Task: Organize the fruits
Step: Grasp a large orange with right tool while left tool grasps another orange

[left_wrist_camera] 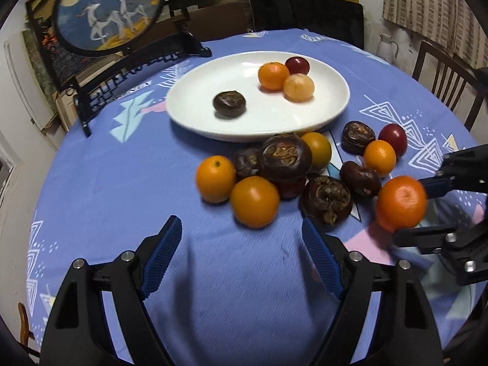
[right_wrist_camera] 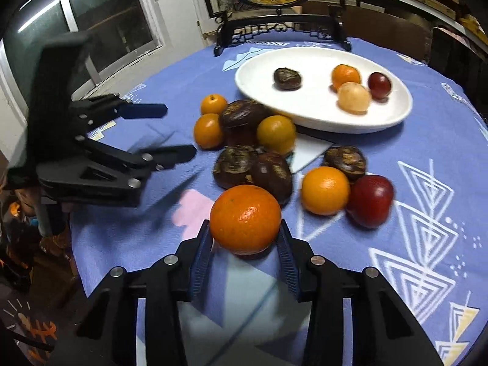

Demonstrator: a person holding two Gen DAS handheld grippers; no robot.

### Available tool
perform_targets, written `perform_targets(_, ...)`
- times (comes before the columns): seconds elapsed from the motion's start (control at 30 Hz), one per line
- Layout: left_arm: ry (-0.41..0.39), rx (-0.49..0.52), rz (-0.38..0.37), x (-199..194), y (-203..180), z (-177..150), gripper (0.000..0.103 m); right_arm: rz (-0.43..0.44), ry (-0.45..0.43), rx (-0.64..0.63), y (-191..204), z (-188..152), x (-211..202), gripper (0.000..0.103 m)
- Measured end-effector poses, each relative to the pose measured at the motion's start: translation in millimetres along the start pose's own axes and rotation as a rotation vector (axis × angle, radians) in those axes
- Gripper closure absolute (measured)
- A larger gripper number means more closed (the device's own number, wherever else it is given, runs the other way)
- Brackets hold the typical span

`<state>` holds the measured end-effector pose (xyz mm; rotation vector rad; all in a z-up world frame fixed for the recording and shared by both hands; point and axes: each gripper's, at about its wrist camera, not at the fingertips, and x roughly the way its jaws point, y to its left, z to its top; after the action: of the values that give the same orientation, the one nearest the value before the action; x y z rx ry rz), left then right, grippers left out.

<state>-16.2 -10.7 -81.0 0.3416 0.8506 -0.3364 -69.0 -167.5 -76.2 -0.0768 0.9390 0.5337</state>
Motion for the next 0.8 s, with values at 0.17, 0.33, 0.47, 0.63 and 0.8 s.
perform_targets(0.17,0.054,-0.033,-0.034,24.1,3.9,9.5,0.055,-0.001,-0.007,0.024,-11.4,-4.8,-5.2,0.060)
perform_targets(0.33,0.049,-0.058,-0.035,26.7,7.1,15.4,0.056,0.009,0.006,0.039,-16.1,-8.9,-1.3,0.060)
perform_targets(0.47,0.046,-0.053,-0.041,23.1,4.3,14.4,0.067,0.009,0.012,0.039,-15.8,-6.9,2.8,0.060)
perform_targets(0.63,0.024,-0.055,-0.043,7.5,2.4,7.9,0.067,0.008,-0.001,0.035,-13.7,-8.4,-2.0,0.060)
perform_targets(0.8,-0.037,-0.050,-0.032,-23.1,-1.3,7.9,0.067,0.011,-0.012,0.027,-7.9,-12.1,-9.1,0.060)
